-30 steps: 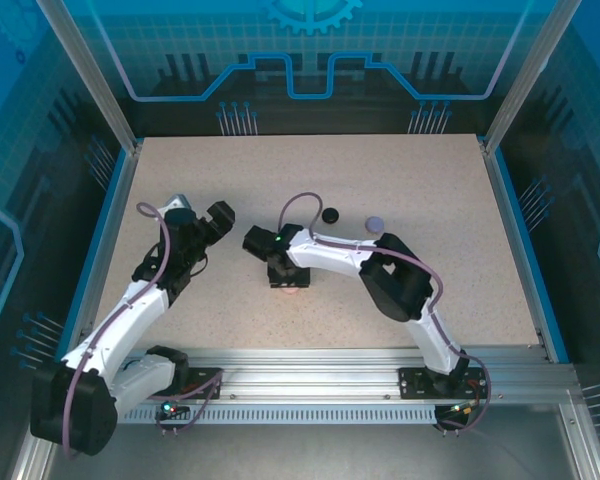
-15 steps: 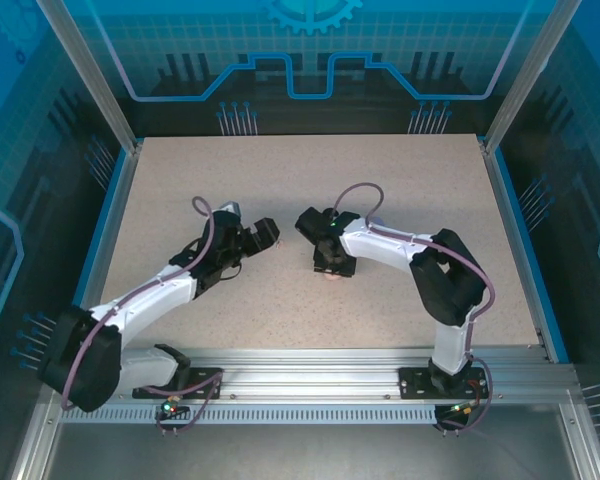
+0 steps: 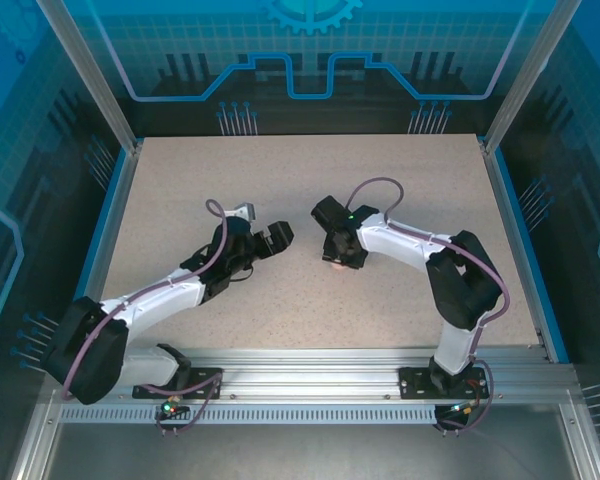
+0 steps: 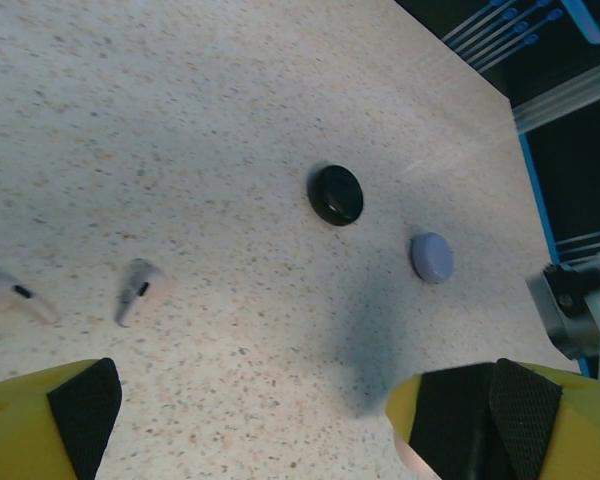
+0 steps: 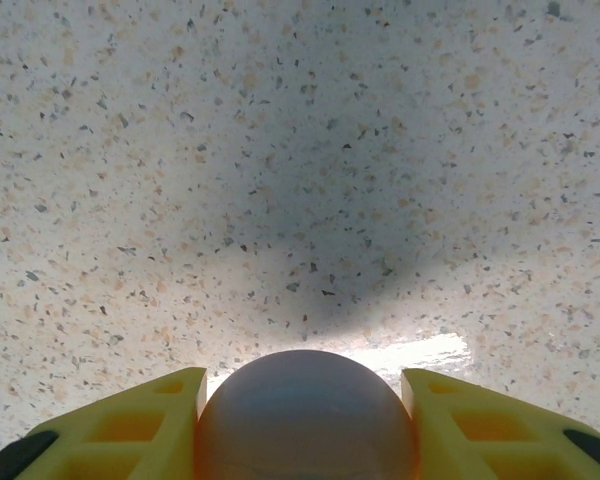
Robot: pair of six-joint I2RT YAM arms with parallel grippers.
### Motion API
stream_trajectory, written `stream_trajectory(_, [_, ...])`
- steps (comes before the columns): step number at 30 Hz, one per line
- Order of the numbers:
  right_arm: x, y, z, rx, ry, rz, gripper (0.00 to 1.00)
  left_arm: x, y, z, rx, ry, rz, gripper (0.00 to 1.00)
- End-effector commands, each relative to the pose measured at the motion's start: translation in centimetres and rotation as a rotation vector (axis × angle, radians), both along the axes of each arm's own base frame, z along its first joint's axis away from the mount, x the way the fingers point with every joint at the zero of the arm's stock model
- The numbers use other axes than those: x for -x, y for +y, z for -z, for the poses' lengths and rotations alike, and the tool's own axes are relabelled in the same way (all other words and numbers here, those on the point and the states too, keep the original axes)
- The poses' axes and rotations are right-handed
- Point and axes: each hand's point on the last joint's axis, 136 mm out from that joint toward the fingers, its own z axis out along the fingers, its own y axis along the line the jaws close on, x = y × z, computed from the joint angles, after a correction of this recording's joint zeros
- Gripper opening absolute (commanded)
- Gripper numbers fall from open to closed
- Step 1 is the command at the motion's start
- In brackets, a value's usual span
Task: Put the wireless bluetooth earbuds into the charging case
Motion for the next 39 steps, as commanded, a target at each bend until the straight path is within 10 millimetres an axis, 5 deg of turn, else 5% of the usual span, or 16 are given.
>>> stream_trajectory(1, [-0.8,0.6,-1.8,-0.078,-0.028,0.043,0.45,-0.1,-2.2,-0.7,0.054,-0.076,0.095,0.99])
stream_trajectory(25, [-3.2,-0.3,-4.1,-0.244,-0.048,0.302,0.43,2.4,-8.2,1.1,0.222,-0.189,0.386,0.98])
stream_trajectory(39, [-4.0,2.7,-4.5,-0.399,-0.032,0.41,0.42,1.3,-8.8,3.2,0.253,-0.163,0.293,0.81])
